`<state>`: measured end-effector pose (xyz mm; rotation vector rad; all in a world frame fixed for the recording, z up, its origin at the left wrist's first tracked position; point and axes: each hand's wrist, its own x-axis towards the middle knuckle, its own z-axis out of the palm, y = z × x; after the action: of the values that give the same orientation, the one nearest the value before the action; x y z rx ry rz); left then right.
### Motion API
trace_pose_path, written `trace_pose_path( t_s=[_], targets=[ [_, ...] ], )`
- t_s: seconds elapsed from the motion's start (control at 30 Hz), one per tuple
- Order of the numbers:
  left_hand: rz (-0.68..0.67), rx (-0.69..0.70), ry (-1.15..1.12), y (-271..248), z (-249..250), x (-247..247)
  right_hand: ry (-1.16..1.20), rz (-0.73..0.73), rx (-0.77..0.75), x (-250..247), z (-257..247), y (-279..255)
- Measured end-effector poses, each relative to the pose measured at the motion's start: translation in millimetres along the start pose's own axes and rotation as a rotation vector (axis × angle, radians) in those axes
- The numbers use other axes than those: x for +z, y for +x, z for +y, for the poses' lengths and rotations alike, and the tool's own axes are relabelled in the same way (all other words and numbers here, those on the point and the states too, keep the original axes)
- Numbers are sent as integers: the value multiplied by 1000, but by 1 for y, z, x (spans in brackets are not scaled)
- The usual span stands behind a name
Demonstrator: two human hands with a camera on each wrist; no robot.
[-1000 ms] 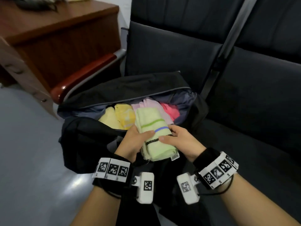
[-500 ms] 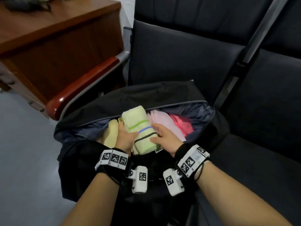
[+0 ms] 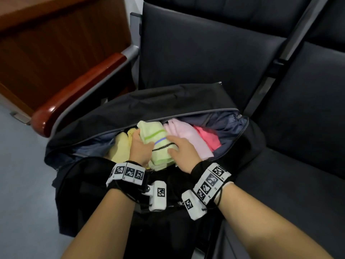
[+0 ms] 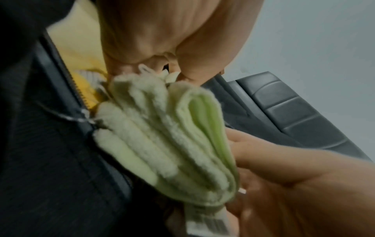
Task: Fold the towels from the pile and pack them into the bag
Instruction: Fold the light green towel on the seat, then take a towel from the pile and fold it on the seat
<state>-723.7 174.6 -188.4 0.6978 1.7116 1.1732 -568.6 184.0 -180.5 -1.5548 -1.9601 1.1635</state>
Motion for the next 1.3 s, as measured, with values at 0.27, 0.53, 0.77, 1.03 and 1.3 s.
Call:
trace_pose_path(
  t_s=[0.27, 0.53, 0.77, 1.03, 1.3],
  targets=[
    [-23, -54, 274, -16, 6, -1, -188, -193, 10, -4, -10, -23],
    [43, 221, 599, -124, 52, 13, -4, 97, -63, -79, -18, -127],
    [-256, 635, 617, -262, 52, 123, 101, 428, 27, -177, 53, -282],
    [-652, 703, 705, -410, -12, 297, 77, 668, 292, -271, 195, -462],
    [-899, 676, 773, -527, -80, 451, -29, 798, 573, -328, 350, -579]
  ],
)
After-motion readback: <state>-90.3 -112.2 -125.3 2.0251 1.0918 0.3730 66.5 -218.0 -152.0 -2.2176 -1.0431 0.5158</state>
